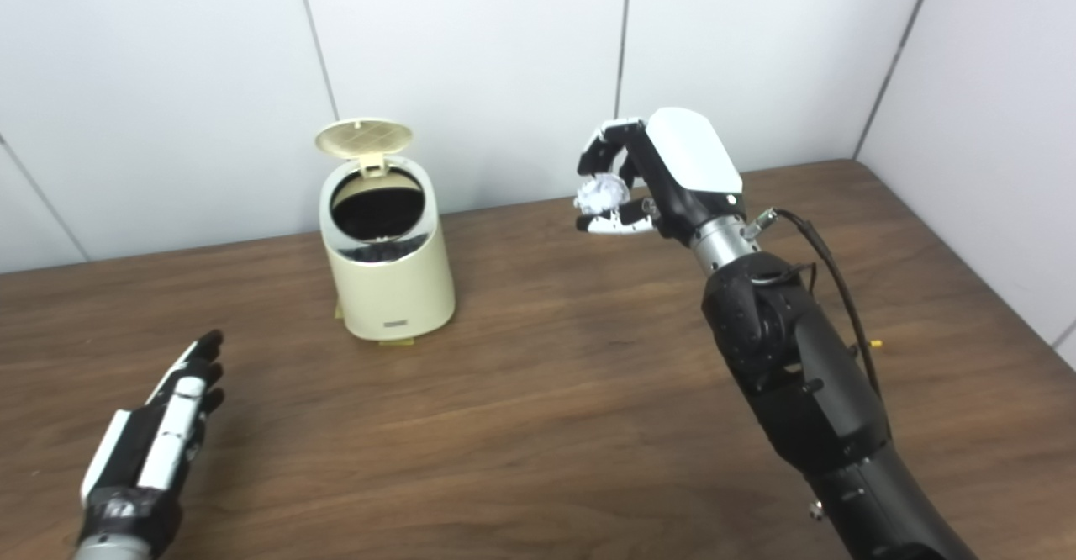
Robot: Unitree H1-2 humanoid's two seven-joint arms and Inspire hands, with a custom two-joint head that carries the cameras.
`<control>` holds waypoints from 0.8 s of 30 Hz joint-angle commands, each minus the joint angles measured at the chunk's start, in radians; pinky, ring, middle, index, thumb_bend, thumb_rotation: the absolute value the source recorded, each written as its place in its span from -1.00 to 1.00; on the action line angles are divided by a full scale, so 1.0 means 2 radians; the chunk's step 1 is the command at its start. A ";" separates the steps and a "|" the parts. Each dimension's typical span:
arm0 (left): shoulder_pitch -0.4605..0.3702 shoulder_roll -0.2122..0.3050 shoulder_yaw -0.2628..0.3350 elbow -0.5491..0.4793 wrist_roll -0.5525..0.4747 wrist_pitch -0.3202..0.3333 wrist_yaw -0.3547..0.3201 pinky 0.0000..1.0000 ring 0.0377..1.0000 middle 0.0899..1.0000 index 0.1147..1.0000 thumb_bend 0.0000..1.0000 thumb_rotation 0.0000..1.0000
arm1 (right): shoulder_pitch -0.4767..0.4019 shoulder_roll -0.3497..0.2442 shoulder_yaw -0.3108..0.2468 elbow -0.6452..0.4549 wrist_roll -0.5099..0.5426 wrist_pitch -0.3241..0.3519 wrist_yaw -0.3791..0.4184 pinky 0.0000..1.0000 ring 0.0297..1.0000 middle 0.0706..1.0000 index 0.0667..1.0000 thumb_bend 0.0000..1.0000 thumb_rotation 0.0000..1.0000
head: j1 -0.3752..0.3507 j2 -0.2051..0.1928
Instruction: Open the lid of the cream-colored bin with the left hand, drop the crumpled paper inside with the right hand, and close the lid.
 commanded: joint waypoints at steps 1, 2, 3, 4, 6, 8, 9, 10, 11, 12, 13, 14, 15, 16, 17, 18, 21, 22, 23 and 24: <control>-0.006 -0.002 -0.003 -0.005 0.009 -0.024 0.006 1.00 1.00 0.99 0.93 0.07 0.65 | -0.032 0.012 0.004 -0.009 -0.010 -0.019 -0.016 -0.26 -0.26 -0.03 -0.10 0.00 -1.00 | 0.000 0.000; -0.005 -0.004 -0.004 -0.003 0.012 -0.025 0.007 1.00 1.00 0.99 0.93 0.08 0.65 | -0.040 0.022 0.010 -0.007 -0.009 -0.026 -0.017 -0.30 -0.25 -0.03 -0.10 0.00 -1.00 | 0.003 -0.002; -0.003 -0.006 -0.006 -0.002 0.014 -0.026 0.008 1.00 1.00 0.98 0.94 0.07 0.65 | -0.047 0.031 0.017 -0.004 -0.009 -0.033 -0.019 -0.33 -0.25 -0.02 -0.09 -0.01 -1.00 | 0.008 -0.004; -0.002 -0.007 -0.008 -0.001 0.016 -0.027 0.008 1.00 1.00 0.99 0.95 0.06 0.66 | -0.051 0.037 0.020 -0.002 -0.009 -0.039 -0.020 -0.36 -0.24 -0.01 -0.08 -0.01 -1.00 | 0.010 -0.005; 0.000 -0.013 -0.010 0.001 0.021 -0.028 0.011 1.00 1.00 0.98 0.97 0.09 0.64 | -0.062 0.051 0.031 -0.001 -0.009 -0.050 -0.017 -0.39 -0.24 -0.01 -0.05 -0.01 -1.00 | 0.024 -0.010; 0.002 -0.016 -0.013 0.002 0.026 -0.029 0.013 1.00 1.00 0.98 0.97 0.11 0.61 | -0.070 0.060 0.038 0.004 -0.006 -0.065 -0.019 -0.41 -0.24 -0.01 -0.04 -0.01 -1.00 | 0.031 -0.014; 0.003 -0.017 -0.014 0.004 0.029 -0.031 0.014 1.00 1.00 0.97 0.98 0.12 0.60 | -0.073 0.065 0.040 0.008 -0.004 -0.074 -0.020 -0.44 -0.23 0.01 -0.04 -0.02 -1.00 | 0.034 -0.016; 0.004 -0.018 -0.016 0.005 0.032 -0.032 0.015 1.00 1.00 0.97 0.97 0.13 0.60 | -0.075 0.069 0.041 0.011 -0.002 -0.080 -0.021 -0.42 -0.22 0.00 -0.05 -0.02 -1.00 | 0.035 -0.018; 0.005 -0.019 -0.017 0.008 0.033 -0.036 0.016 1.00 1.00 0.97 0.97 0.13 0.59 | -0.078 0.073 0.043 0.017 -0.003 -0.086 -0.024 -0.41 -0.22 0.00 -0.05 -0.01 -1.00 | 0.039 -0.021; 0.005 -0.020 -0.018 0.011 0.035 -0.039 0.018 1.00 1.00 0.97 0.96 0.11 0.58 | -0.080 0.078 0.044 0.022 -0.006 -0.089 -0.025 -0.40 -0.22 -0.02 -0.06 -0.01 -1.00 | 0.043 -0.024; 0.006 -0.021 -0.020 0.014 0.037 -0.043 0.020 1.00 0.99 0.96 0.95 0.10 0.57 | -0.084 0.083 0.046 0.027 -0.009 -0.090 -0.026 -0.39 -0.23 -0.03 -0.06 -0.01 -1.00 | 0.047 -0.026; 0.007 -0.023 -0.021 0.017 0.040 -0.044 0.021 1.00 0.99 0.96 0.95 0.10 0.57 | -0.088 0.090 0.049 0.034 -0.010 -0.092 -0.027 -0.39 -0.23 -0.04 -0.06 -0.01 -1.00 | 0.054 -0.029; 0.008 -0.024 -0.023 0.018 0.042 -0.045 0.023 1.00 0.98 0.95 0.95 0.10 0.57 | -0.091 0.095 0.051 0.039 -0.011 -0.093 -0.028 -0.39 -0.23 -0.04 -0.06 -0.01 -1.00 | 0.055 -0.030; 0.008 -0.025 -0.025 0.020 0.043 -0.046 0.023 1.00 0.98 0.95 0.95 0.10 0.57 | -0.092 0.098 0.052 0.043 -0.011 -0.094 -0.028 -0.39 -0.23 -0.04 -0.06 -0.01 -1.00 | 0.060 -0.032; 0.009 -0.026 -0.027 0.021 0.045 -0.046 0.024 1.00 0.98 0.95 0.95 0.09 0.57 | -0.094 0.101 0.053 0.048 -0.010 -0.096 -0.030 -0.39 -0.23 -0.04 -0.06 -0.01 -1.00 | 0.066 -0.035; 0.009 -0.027 -0.029 0.021 0.046 -0.046 0.025 1.00 0.98 0.95 0.95 0.11 0.57 | -0.096 0.105 0.054 0.055 -0.011 -0.099 -0.032 -0.39 -0.23 -0.04 -0.06 -0.01 -1.00 | 0.066 -0.035; 0.012 -0.030 -0.034 0.024 0.049 -0.049 0.028 1.00 0.99 0.97 0.95 0.12 0.58 | -0.106 0.114 0.059 0.082 -0.015 -0.109 -0.043 -0.39 -0.22 -0.03 -0.06 -0.01 -1.00 | 0.076 -0.039; 0.012 -0.031 -0.036 0.024 0.050 -0.049 0.029 1.00 1.00 0.98 0.95 0.12 0.58 | -0.109 0.117 0.061 0.092 -0.016 -0.111 -0.047 -0.38 -0.22 -0.04 -0.07 -0.01 -1.00 | 0.078 -0.040; 0.013 -0.032 -0.038 0.024 0.053 -0.049 0.030 1.00 1.00 0.99 0.96 0.14 0.59 | -0.113 0.120 0.062 0.101 -0.016 -0.114 -0.050 -0.38 -0.22 -0.04 -0.07 -0.01 -1.00 | 0.079 -0.041; 0.013 -0.032 -0.039 0.024 0.054 -0.048 0.030 1.00 1.00 0.99 0.96 0.16 0.59 | -0.115 0.121 0.062 0.106 -0.015 -0.115 -0.052 -0.39 -0.22 -0.04 -0.08 -0.01 -1.00 | 0.079 -0.041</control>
